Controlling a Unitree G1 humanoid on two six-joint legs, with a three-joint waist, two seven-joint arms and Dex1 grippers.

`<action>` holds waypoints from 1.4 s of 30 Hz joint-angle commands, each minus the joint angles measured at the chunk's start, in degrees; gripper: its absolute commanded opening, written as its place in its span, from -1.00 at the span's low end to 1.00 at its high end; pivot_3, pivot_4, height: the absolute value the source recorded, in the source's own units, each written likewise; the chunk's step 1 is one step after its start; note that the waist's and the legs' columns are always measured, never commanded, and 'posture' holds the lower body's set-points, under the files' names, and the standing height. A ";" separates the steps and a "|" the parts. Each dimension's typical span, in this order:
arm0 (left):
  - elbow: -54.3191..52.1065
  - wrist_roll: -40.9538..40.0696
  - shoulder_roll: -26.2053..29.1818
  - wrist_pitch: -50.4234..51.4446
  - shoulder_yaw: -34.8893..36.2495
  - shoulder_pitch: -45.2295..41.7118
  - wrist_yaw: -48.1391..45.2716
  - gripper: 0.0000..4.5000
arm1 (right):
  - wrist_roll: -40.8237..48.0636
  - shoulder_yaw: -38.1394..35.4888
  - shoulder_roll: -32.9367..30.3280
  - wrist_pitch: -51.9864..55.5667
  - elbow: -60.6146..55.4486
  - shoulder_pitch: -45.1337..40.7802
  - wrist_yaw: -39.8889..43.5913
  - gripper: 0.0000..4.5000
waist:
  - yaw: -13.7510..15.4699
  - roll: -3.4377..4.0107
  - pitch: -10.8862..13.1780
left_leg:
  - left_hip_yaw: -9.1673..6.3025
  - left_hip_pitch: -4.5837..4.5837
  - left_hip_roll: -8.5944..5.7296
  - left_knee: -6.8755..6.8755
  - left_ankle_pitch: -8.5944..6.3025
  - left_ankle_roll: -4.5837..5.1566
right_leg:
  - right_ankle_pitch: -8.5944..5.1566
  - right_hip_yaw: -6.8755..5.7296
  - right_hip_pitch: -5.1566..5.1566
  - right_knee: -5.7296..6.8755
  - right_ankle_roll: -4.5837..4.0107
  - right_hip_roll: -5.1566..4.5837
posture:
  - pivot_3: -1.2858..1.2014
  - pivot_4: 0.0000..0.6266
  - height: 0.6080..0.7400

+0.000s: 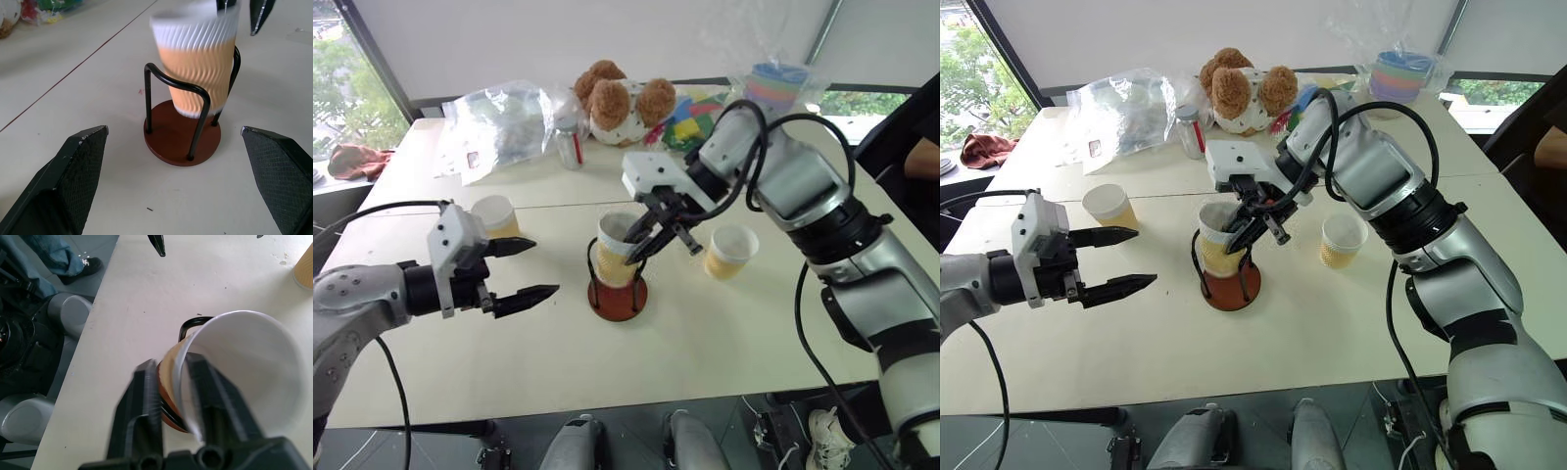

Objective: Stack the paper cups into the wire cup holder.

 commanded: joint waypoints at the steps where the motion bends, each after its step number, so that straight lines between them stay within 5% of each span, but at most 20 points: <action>1: -0.60 0.03 0.08 -0.58 0.76 -0.61 -0.03 1.00 | -0.46 -2.71 0.76 1.05 -0.52 -1.91 -0.12 0.08 | -0.01 0.00 0.00 | 0.00 0.00 0.00 0.00 0.00 0.00 | 0.00 0.00 0.00 0.00 0.00 0.00 | 0.03 -0.52 1.00; 5: -0.69 -0.11 0.41 -0.67 0.89 -0.67 -0.39 1.00 | -0.32 -6.56 -2.49 2.07 -0.56 -1.92 -0.17 0.08 | 0.19 0.00 0.00 | -0.01 0.00 0.00 0.00 0.01 -0.02 | 0.00 0.00 0.00 0.00 0.00 0.00 | 0.03 -0.52 1.00; 14: -5.49 -5.89 4.95 3.69 -0.32 -4.61 -2.86 1.00 | -8.80 -5.92 -24.26 -9.36 0.60 10.01 0.08 0.08 | 0.90 0.00 0.03 | 0.08 0.00 -0.03 0.00 -0.11 0.19 | -0.01 -0.18 0.15 -0.28 -0.01 -0.06 | 0.03 -0.52 1.00; 31: -0.47 -1.88 5.02 3.18 -6.61 -12.66 -4.84 1.00 | -13.34 -10.54 -21.54 -4.91 -1.12 20.19 -5.42 0.08 | 0.25 0.00 0.08 | 0.12 0.11 0.05 0.10 -0.08 0.17 | -0.01 -0.14 0.18 -0.04 -0.01 0.01 | 0.03 -0.52 1.00; 34: -0.25 -1.61 5.27 3.58 -5.97 -12.41 -4.80 1.00 | -13.80 -10.46 -20.44 -5.34 0.69 19.79 -5.15 -0.29 | 0.16 0.01 0.08 | 0.11 0.11 0.06 0.10 -0.08 0.17 | -0.01 -0.15 0.18 -0.05 -0.01 0.02 | 0.03 -0.52 1.00; 37: -0.06 -1.11 5.44 3.72 -4.73 -11.31 -4.59 1.00 | -13.87 -10.51 -19.53 -5.34 2.00 19.45 -4.23 -0.94 | 0.14 0.01 0.08 | 0.11 0.11 0.06 0.09 -0.08 0.17 | -0.01 -0.15 0.18 -0.04 -0.01 0.02 | 0.03 -0.52 1.00; 42: -0.23 -1.46 5.06 4.07 -2.97 -9.23 -3.93 1.00 | -15.33 -10.11 -19.28 -6.82 3.14 19.81 -3.84 -0.97 | 0.21 0.00 0.08 | 0.11 0.11 0.06 0.10 -0.08 0.17 | -0.01 -0.15 0.18 -0.04 -0.01 0.02 | 0.03 -0.52 1.00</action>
